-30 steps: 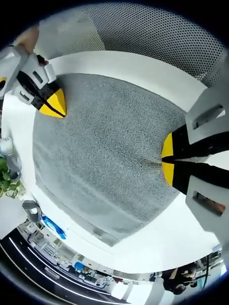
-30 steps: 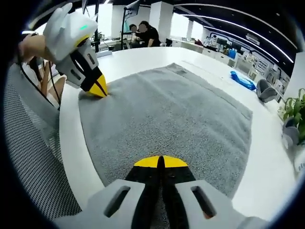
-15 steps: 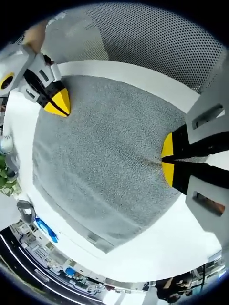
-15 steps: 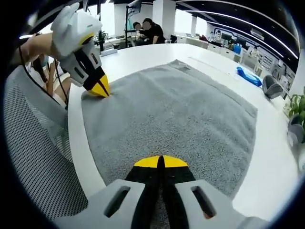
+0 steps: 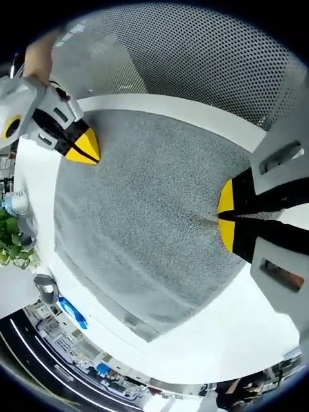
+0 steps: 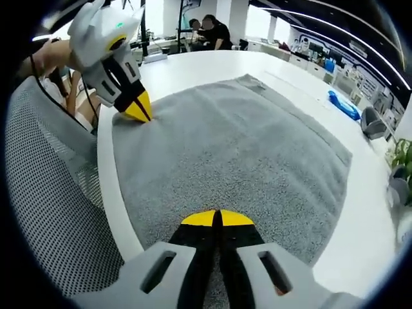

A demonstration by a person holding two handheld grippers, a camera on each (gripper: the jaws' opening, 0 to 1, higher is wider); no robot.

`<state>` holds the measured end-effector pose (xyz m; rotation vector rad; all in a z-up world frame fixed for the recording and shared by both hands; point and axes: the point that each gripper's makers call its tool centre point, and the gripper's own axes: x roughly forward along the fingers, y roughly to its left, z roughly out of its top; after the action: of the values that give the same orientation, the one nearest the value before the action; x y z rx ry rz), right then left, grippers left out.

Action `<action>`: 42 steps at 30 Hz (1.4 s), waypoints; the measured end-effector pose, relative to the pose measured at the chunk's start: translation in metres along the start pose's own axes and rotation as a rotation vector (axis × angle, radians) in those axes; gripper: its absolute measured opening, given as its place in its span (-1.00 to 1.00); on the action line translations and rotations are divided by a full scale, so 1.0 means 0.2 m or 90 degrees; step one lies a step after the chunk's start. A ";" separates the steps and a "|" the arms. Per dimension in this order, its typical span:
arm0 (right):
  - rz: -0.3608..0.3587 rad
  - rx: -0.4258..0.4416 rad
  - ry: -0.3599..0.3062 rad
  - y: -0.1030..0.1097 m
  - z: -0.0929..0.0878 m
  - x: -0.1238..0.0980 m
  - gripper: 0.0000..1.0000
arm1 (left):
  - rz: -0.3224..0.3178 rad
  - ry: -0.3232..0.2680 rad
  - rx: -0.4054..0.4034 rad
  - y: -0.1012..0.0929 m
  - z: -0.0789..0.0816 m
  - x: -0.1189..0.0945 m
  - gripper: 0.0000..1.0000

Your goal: Fold the towel on the table until its edges align and the towel forms a compact rectangular stack.

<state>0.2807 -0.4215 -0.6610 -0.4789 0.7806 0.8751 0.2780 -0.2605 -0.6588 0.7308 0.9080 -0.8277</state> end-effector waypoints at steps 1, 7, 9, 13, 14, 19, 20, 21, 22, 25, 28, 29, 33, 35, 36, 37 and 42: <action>0.002 0.000 0.001 0.00 0.00 0.00 -1.00 | 0.000 -0.001 -0.003 0.00 0.00 0.00 -0.98; 0.012 -0.009 0.017 0.03 -0.01 -0.01 -1.00 | -0.015 -0.009 -0.025 -0.02 -0.02 -0.01 -0.98; 0.015 -0.004 0.023 0.04 -0.01 -0.01 -1.00 | -0.018 -0.012 -0.033 -0.03 -0.02 -0.02 -0.98; 0.014 0.009 0.031 0.04 -0.01 -0.01 -1.00 | -0.018 -0.007 -0.032 -0.03 -0.02 -0.02 -0.97; 0.015 0.009 0.034 0.04 -0.01 -0.01 -1.00 | -0.018 -0.004 -0.030 -0.03 -0.02 -0.02 -0.97; 0.040 0.040 0.034 0.03 -0.01 -0.02 -1.00 | -0.039 -0.044 -0.001 -0.04 -0.01 -0.02 -0.97; 0.047 0.049 0.029 0.03 -0.02 -0.02 -1.00 | -0.048 -0.068 -0.019 -0.04 -0.02 -0.02 -0.97; 0.059 0.061 0.026 0.03 -0.02 -0.03 -1.00 | -0.057 -0.094 -0.038 -0.03 -0.02 -0.03 -0.96; 0.069 0.059 0.025 0.03 -0.03 -0.05 -1.00 | -0.066 -0.128 -0.069 -0.03 -0.02 -0.04 -0.95; 0.077 0.060 0.032 0.02 -0.07 -0.08 -1.00 | -0.083 -0.154 -0.124 -0.03 -0.08 -0.07 -0.84; 0.080 0.030 0.056 0.00 -0.14 -0.14 -0.99 | -0.092 -0.133 -0.141 -0.02 -0.16 -0.11 -0.80; 0.078 0.031 0.063 0.00 -0.16 -0.16 -0.96 | -0.086 -0.124 -0.137 -0.01 -0.19 -0.12 -0.80; 0.074 -0.024 0.106 -0.02 -0.28 -0.25 -0.83 | -0.081 -0.103 -0.076 -0.04 -0.25 -0.16 -0.77; 0.074 -0.035 0.114 -0.03 -0.33 -0.29 -0.77 | -0.073 -0.098 -0.029 -0.06 -0.26 -0.17 -0.75; 0.073 -0.039 0.123 -0.03 -0.35 -0.31 -0.74 | -0.073 -0.099 -0.012 -0.07 -0.26 -0.17 -0.75; 0.083 -0.050 0.137 -0.01 -0.38 -0.33 -0.72 | -0.081 -0.095 -0.001 -0.09 -0.26 -0.18 -0.75; 0.092 -0.105 0.158 0.02 -0.46 -0.40 -0.76 | -0.119 -0.084 0.053 -0.17 -0.29 -0.23 -0.74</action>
<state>0.2073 -0.5190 -0.6576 -0.6933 0.9838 1.0320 0.2100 -0.2156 -0.6490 0.6611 0.8349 -1.0726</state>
